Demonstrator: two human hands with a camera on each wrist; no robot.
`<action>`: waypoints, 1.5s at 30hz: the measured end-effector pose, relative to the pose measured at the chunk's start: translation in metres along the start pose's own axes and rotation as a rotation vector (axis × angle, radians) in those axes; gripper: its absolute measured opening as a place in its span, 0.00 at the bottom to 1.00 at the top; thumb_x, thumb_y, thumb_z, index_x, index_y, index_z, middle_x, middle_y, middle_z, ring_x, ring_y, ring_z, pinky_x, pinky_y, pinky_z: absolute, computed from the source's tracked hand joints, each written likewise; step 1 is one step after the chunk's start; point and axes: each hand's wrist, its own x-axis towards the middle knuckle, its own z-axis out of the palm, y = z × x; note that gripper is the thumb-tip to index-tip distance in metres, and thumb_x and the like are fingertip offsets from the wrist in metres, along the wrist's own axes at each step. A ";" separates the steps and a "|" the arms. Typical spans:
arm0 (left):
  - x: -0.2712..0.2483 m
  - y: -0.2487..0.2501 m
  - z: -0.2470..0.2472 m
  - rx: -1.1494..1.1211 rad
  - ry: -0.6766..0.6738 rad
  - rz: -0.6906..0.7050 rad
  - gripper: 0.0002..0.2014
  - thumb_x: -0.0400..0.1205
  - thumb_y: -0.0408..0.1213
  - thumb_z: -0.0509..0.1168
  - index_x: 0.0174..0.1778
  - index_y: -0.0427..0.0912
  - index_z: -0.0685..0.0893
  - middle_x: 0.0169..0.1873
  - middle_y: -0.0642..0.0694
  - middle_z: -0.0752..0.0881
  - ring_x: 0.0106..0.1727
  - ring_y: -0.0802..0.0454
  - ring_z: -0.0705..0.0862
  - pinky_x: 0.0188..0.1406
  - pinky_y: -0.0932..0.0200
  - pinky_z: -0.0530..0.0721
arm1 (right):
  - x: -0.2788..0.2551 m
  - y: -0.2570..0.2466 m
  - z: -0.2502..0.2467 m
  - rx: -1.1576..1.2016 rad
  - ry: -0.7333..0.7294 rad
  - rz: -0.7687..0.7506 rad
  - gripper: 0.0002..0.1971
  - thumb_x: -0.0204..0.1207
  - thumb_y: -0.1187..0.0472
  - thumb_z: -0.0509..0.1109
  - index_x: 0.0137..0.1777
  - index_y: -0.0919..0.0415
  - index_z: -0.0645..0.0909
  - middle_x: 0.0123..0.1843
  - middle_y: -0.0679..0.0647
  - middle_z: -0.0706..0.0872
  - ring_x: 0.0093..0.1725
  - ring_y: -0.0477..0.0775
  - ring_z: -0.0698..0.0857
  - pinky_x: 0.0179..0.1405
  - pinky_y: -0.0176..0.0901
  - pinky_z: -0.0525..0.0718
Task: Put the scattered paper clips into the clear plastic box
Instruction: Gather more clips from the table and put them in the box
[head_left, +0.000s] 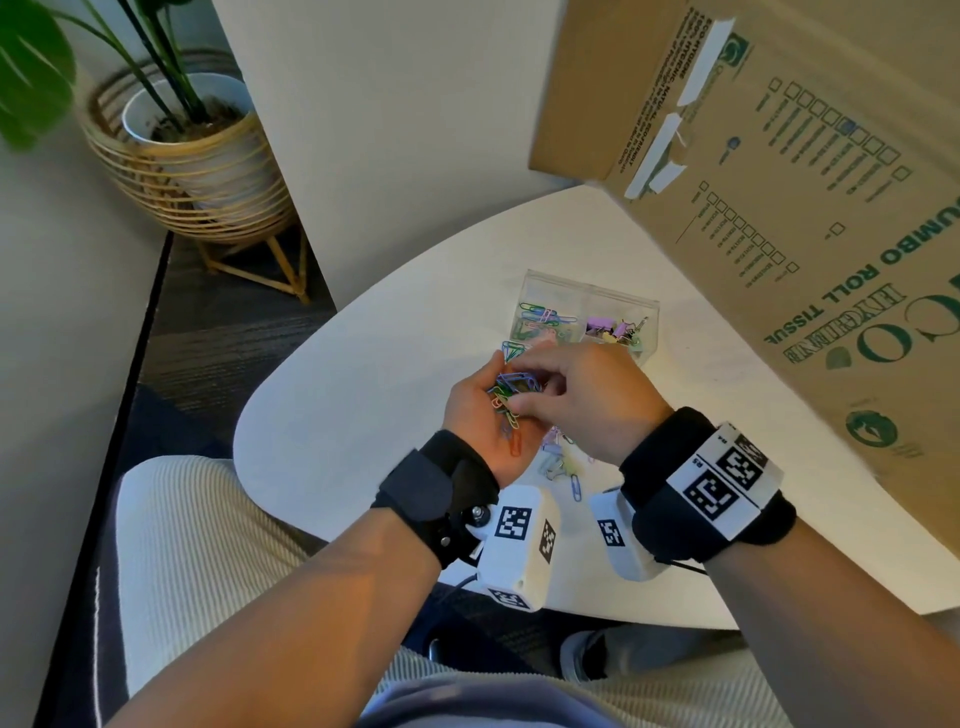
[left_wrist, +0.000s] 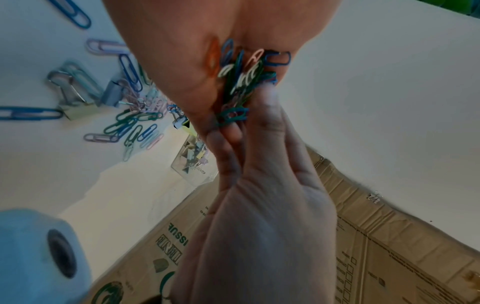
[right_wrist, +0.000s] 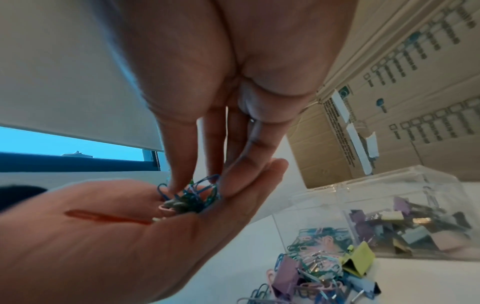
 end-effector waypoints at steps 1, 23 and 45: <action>0.000 0.000 0.000 0.006 0.014 -0.004 0.25 0.87 0.49 0.52 0.65 0.32 0.79 0.53 0.34 0.86 0.60 0.41 0.84 0.62 0.53 0.81 | 0.001 -0.001 0.000 -0.055 -0.031 -0.010 0.13 0.74 0.54 0.76 0.58 0.53 0.88 0.47 0.52 0.89 0.43 0.50 0.84 0.49 0.45 0.81; 0.007 0.000 -0.012 -0.039 -0.002 0.088 0.24 0.88 0.45 0.49 0.58 0.28 0.82 0.50 0.31 0.87 0.47 0.38 0.87 0.52 0.45 0.88 | 0.018 0.012 -0.014 0.776 0.202 0.284 0.10 0.69 0.72 0.79 0.46 0.59 0.88 0.34 0.59 0.89 0.29 0.50 0.85 0.40 0.39 0.90; 0.009 0.011 -0.020 0.003 -0.008 0.101 0.23 0.88 0.43 0.49 0.66 0.30 0.79 0.55 0.33 0.87 0.54 0.39 0.88 0.52 0.49 0.87 | 0.017 0.000 -0.007 0.061 -0.045 0.061 0.02 0.73 0.58 0.76 0.43 0.49 0.89 0.44 0.44 0.89 0.39 0.40 0.85 0.41 0.30 0.76</action>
